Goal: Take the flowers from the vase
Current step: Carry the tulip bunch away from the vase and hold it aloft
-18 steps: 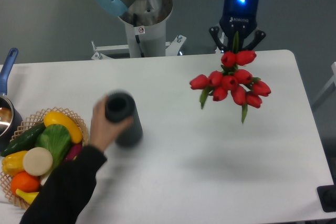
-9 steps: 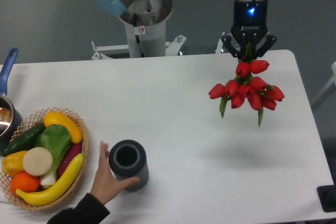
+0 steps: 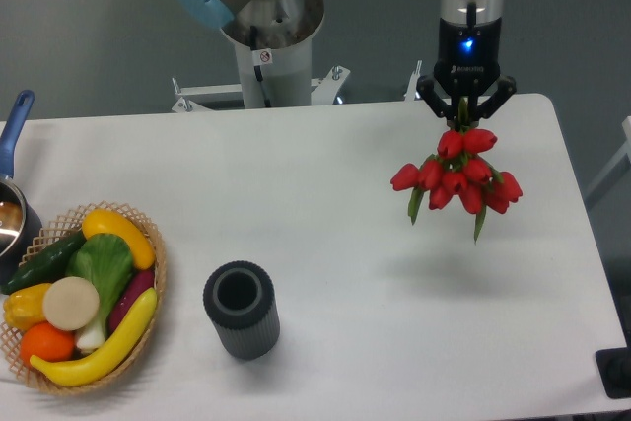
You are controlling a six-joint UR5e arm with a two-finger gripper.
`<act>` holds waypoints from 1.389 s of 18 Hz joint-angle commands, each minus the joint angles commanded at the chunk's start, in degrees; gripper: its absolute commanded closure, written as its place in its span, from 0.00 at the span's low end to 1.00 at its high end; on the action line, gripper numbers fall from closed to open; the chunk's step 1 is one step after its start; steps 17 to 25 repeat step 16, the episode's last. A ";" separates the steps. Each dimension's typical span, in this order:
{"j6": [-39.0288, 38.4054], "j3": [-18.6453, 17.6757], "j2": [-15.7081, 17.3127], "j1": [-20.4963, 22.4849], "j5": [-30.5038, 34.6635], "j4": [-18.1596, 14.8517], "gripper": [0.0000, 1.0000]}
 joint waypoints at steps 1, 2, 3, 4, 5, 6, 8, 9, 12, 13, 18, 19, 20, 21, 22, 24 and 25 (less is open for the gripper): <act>0.97 -0.09 -0.09 0.00 0.79 -0.18 0.88; 1.50 -0.09 -0.35 -0.17 1.32 -0.53 0.88; 1.94 0.09 -0.35 -0.35 1.93 -1.14 0.88; 2.21 0.35 -0.53 -0.53 2.55 -1.75 0.88; 2.30 0.61 -0.96 -0.79 3.25 -2.28 0.88; 2.30 0.70 -1.14 -1.14 4.04 -2.46 0.89; 2.38 0.79 -1.23 -1.41 5.10 -2.55 0.89; 2.38 0.79 -1.23 -1.41 5.19 -2.55 0.89; 3.96 0.79 -1.23 -1.41 6.59 -3.16 0.88; 4.49 0.88 -1.23 -1.41 7.56 -4.04 0.88; 4.84 0.88 -1.41 -1.41 8.01 -4.66 0.89; 4.84 0.88 -1.41 -1.41 8.01 -4.66 0.89; 4.84 0.88 -1.41 -1.41 8.01 -4.66 0.89; 4.84 0.88 -1.41 -1.41 8.01 -4.66 0.89; 4.84 0.88 -1.41 -1.41 8.01 -4.66 0.89; 4.84 0.88 -1.41 -1.41 8.01 -4.66 0.89; 4.84 0.88 -1.41 -1.41 8.01 -4.66 0.89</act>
